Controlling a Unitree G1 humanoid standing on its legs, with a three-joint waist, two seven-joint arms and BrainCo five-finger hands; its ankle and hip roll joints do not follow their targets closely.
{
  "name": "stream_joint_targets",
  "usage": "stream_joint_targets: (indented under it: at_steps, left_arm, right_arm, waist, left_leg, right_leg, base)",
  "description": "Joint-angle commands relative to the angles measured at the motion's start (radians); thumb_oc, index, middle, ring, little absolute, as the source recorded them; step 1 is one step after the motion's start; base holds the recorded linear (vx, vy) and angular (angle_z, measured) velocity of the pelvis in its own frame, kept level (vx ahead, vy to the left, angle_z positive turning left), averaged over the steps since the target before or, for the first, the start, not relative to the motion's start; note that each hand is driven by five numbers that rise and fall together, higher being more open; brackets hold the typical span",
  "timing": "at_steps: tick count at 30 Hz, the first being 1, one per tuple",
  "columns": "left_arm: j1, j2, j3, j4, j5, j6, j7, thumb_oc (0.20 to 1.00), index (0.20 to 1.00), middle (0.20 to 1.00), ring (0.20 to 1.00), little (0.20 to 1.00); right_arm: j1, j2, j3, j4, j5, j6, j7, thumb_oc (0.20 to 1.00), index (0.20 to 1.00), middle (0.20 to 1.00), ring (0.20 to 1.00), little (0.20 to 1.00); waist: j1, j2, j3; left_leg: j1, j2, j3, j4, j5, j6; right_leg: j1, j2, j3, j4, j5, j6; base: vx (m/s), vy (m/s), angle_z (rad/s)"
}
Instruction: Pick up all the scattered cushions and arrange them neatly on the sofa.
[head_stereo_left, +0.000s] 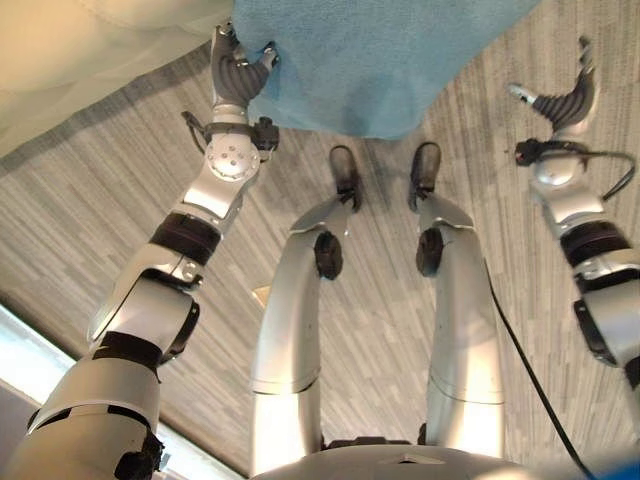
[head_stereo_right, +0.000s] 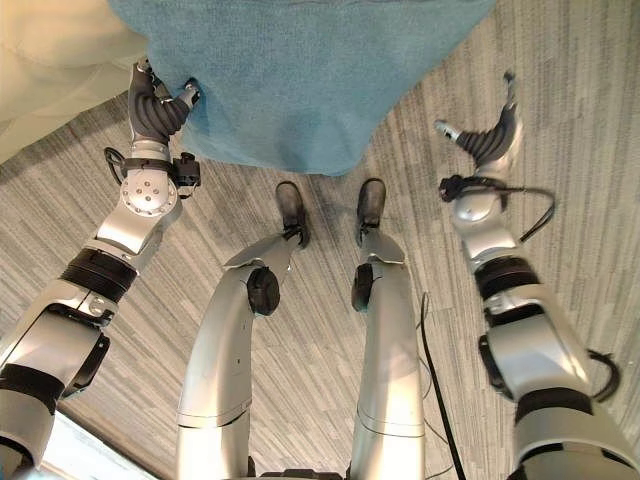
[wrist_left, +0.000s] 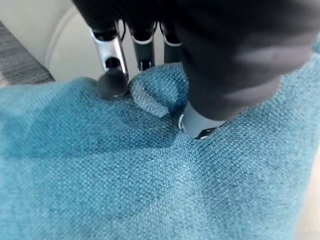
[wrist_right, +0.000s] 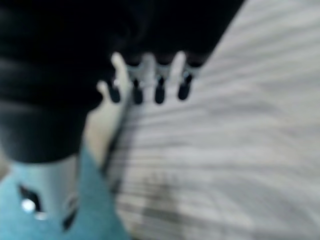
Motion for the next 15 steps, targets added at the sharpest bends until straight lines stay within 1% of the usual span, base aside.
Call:
stream_joint_targets:
  at_steps: [1,5,8,9,15]
  left_arm:
    - [0.076,0.002,0.026,-0.042,0.03,-0.031,-0.005,0.2,0.2,0.2,0.2,0.2]
    - [0.094,-0.004,0.037,-0.044,0.02,-0.03,-0.007,0.2,0.2,0.2,0.2,0.2]
    - [0.097,-0.001,0.043,-0.046,0.011,-0.031,-0.005,0.2,0.2,0.2,0.2,0.2]
    - [0.102,-0.001,0.046,-0.053,0.006,-0.032,-0.006,0.2,0.2,0.2,0.2,0.2]
    - [0.097,0.016,0.058,-0.074,-0.001,-0.038,-0.001,0.2,0.2,0.2,0.2,0.2]
  right_arm:
    - [0.011,-0.013,-0.02,-0.041,-0.048,-0.006,-0.068,1.0,1.0,1.0,1.0,1.0]
    - [0.012,-0.012,-0.042,-0.021,-0.01,-0.013,-0.061,1.0,1.0,1.0,1.0,1.0]
    - [0.002,-0.001,-0.047,0.008,0.028,-0.019,-0.051,1.0,1.0,1.0,1.0,1.0]
    - [0.002,0.006,-0.05,0.023,0.055,-0.027,-0.04,1.0,1.0,1.0,1.0,1.0]
    - [-0.018,0.035,-0.042,0.046,0.108,-0.046,-0.013,1.0,1.0,1.0,1.0,1.0]
  waist:
    - [-0.039,0.023,-0.026]
    - [-0.03,0.018,-0.028]
    - [-0.029,0.021,-0.023]
    - [-0.028,0.022,-0.021]
    - [-0.012,0.033,-0.003]
  left_leg:
    - [0.053,-0.028,-0.138,0.023,-0.099,-0.08]
    - [0.048,-0.034,-0.145,0.032,-0.102,-0.081]
    - [0.044,-0.035,-0.154,0.031,-0.104,-0.08]
    - [0.037,-0.033,-0.154,0.033,-0.101,-0.082]
    - [0.027,-0.032,-0.164,0.063,-0.1,-0.084]
  right_leg:
    - [0.079,-0.028,0.009,-0.026,0.016,0.078]
    - [0.079,-0.029,0.003,-0.018,0.007,0.072]
    - [0.079,-0.027,0.004,-0.018,0.013,0.081]
    - [0.079,-0.029,0.0,-0.021,0.013,0.079]
    - [0.079,-0.036,-0.008,0.006,-0.004,0.073]
  base:
    - [0.03,-0.041,0.02]
    - [0.02,-0.042,0.05]
    - [0.0,0.0,0.0]
    - [0.0,0.0,0.0]
    - [0.0,0.0,0.0]
